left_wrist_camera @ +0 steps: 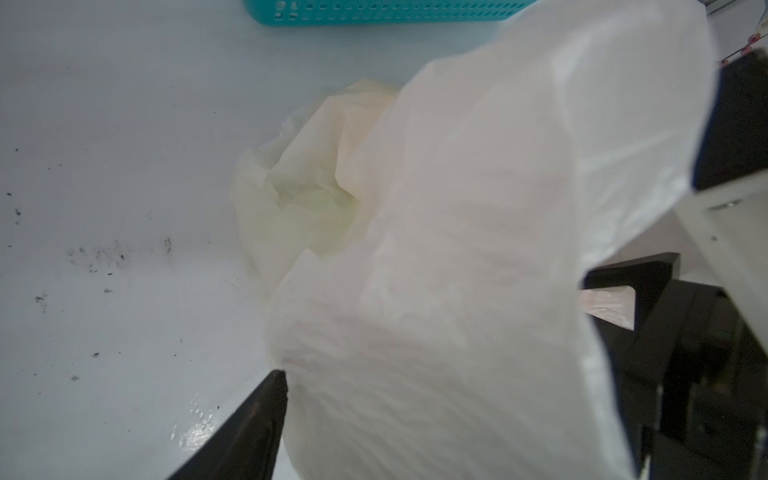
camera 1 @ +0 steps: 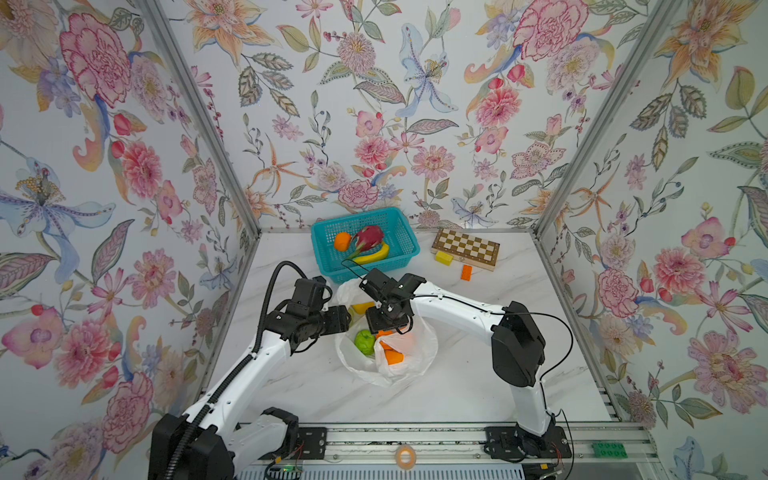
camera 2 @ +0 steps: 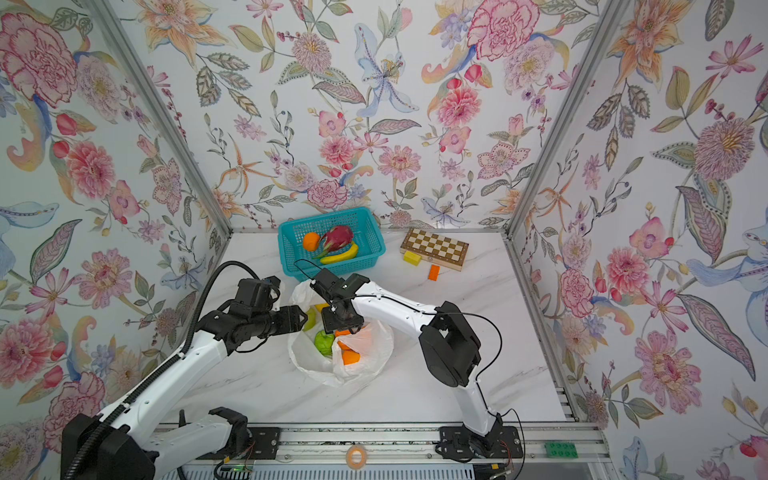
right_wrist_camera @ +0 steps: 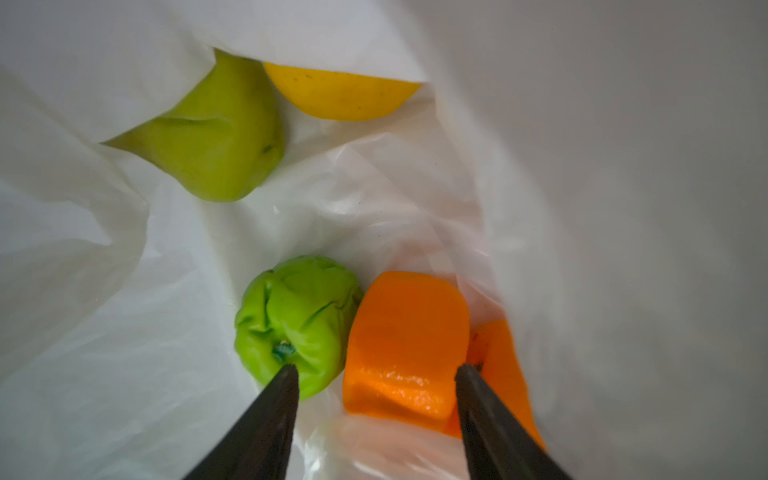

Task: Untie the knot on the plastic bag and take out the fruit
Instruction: 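Hold the bag rim with the left gripper while the right lowers toward the orange, then close the right gripper on the orange fruit and lift it out of the bag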

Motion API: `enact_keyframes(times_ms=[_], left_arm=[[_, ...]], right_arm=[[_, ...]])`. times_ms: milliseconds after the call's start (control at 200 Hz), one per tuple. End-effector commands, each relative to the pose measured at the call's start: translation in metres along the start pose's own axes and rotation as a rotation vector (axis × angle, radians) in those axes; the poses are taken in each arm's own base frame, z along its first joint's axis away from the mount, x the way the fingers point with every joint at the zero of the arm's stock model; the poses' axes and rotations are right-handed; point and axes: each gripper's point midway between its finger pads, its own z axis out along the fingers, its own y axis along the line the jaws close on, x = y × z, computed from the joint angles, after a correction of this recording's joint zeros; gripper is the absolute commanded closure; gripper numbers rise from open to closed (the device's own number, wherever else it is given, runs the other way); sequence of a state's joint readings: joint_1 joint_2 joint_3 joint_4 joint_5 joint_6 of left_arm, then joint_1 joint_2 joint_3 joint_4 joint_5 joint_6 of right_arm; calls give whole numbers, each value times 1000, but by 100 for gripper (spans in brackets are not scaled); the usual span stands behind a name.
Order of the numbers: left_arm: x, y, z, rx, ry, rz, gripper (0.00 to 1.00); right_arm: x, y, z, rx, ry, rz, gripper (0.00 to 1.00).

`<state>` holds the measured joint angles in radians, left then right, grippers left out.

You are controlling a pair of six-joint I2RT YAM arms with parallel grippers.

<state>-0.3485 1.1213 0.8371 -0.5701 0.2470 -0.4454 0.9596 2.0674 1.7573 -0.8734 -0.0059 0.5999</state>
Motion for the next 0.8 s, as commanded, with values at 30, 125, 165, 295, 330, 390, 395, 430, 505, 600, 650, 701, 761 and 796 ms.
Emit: enact_keyframes(times_ms=[30, 125, 165, 295, 330, 390, 395, 430, 505, 600, 650, 701, 761, 796], left_arm=[[-5, -2, -1, -6, -12, 23, 27], [-6, -2, 0, -7, -10, 26, 27], [-6, -3, 0, -7, -8, 28, 27], [-8, -4, -1, -8, -9, 35, 27], [-9, -4, -2, -8, -10, 36, 27], [-10, -4, -4, -10, -14, 39, 27], [-10, -4, -4, -9, -15, 39, 27], [-11, -4, -5, -11, -17, 39, 27], [-14, -4, -9, -16, -32, 43, 27], [-16, -1, -16, -37, -51, 50, 26], [-17, 2, -19, -60, -53, 55, 25], [-19, 4, -24, -76, -61, 63, 24], [-22, 4, -30, -81, -78, 78, 22], [-24, 3, -33, -82, -91, 86, 21]], right_arm=[[6, -11, 8, 58, 44, 9, 38], [6, -12, 15, 56, 62, 12, 38], [7, -12, 18, 52, 74, 12, 38], [9, -9, 25, 30, 102, 9, 43], [9, -9, 25, 29, 103, 7, 46], [8, -9, 24, 27, 99, 8, 51], [8, -9, 24, 27, 99, 9, 51], [8, -10, 23, 29, 96, 9, 53], [7, -11, 20, 28, 92, 18, 56], [4, -11, 14, 23, 77, 30, 58], [0, -10, 9, 21, 60, 30, 58], [-2, -10, 6, 19, 51, 31, 58], [-6, -9, 3, 14, 36, 29, 59], [-7, -8, 2, 11, 30, 25, 59]])
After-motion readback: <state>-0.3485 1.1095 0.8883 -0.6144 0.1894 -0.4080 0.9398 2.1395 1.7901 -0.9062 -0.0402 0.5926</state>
